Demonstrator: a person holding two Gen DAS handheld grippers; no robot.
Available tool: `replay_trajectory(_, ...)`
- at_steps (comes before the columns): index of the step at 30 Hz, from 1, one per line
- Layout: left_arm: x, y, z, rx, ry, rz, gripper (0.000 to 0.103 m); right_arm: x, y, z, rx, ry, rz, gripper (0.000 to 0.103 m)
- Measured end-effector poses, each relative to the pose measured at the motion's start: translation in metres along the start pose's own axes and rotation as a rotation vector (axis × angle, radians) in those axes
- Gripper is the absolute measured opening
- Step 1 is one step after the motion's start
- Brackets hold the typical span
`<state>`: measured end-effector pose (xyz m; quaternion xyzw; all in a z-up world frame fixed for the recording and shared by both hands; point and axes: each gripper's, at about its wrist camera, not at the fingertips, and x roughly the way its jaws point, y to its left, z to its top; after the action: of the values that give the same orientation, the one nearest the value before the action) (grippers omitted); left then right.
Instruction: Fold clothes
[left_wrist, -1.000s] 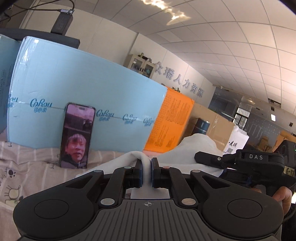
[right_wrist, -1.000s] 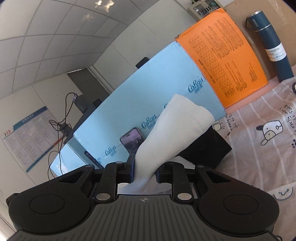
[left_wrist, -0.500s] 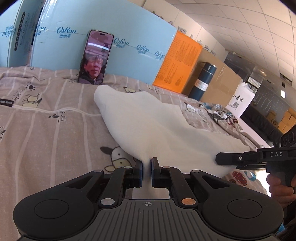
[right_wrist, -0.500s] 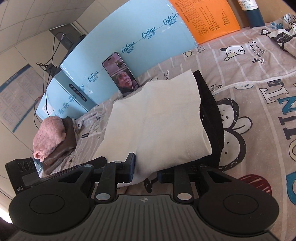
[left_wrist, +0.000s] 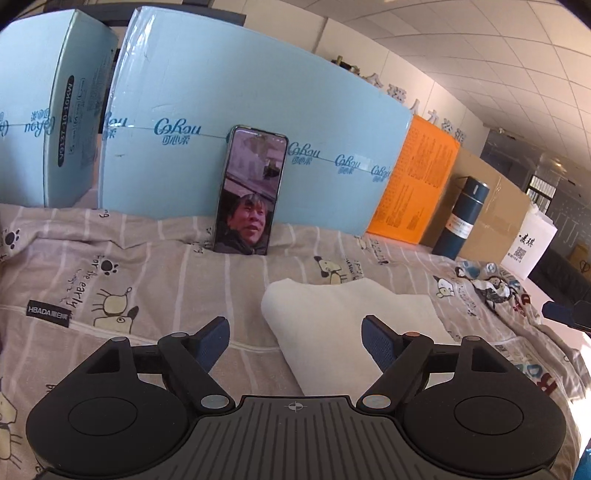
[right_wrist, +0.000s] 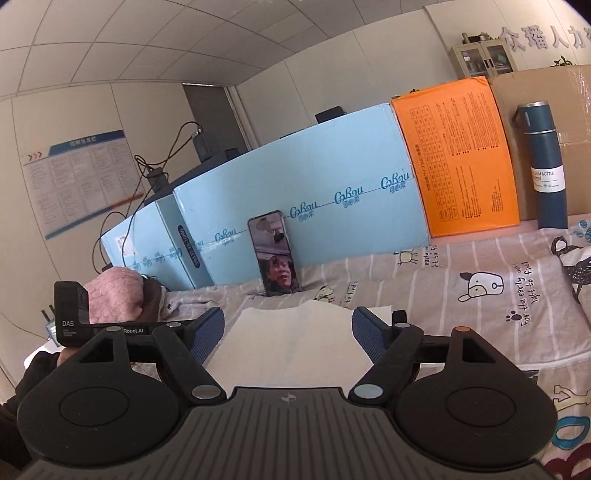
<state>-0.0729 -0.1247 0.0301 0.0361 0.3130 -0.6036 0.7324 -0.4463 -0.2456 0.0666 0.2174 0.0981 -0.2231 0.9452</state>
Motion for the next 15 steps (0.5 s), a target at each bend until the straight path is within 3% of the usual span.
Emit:
replay_trajectory(4, 0.047, 0.01, 0.006, -0.052, 0.094, -0.025, 0.072, 0.054, -0.042, 0.002, 0.058, 0.07, -0.065, 0.075)
replay_trajectory(5, 0.056, 0.011, 0.006, -0.062, 0.111, -0.039, 0.065, 0.068, -0.049, 0.002, 0.07, 0.089, -0.086, 0.075)
replay_trajectory(6, 0.062, 0.01, 0.006, -0.066, 0.125, -0.051, 0.045, 0.083, -0.058, 0.001, 0.082, 0.113, -0.115, 0.075)
replay_trajectory(9, 0.063, -0.001, 0.006, 0.01, 0.091, -0.065, 0.015, 0.116, -0.072, -0.001, 0.07, 0.161, -0.181, 0.075)
replay_trajectory(13, 0.06, -0.014, 0.009, 0.11, 0.043, -0.002, 0.015, 0.139, -0.075, -0.007, 0.013, 0.199, -0.2, 0.075)
replay_trajectory(15, 0.063, -0.016, 0.007, 0.159, 0.064, 0.044, 0.024, 0.145, -0.077, -0.011, 0.011, 0.213, -0.206, 0.075)
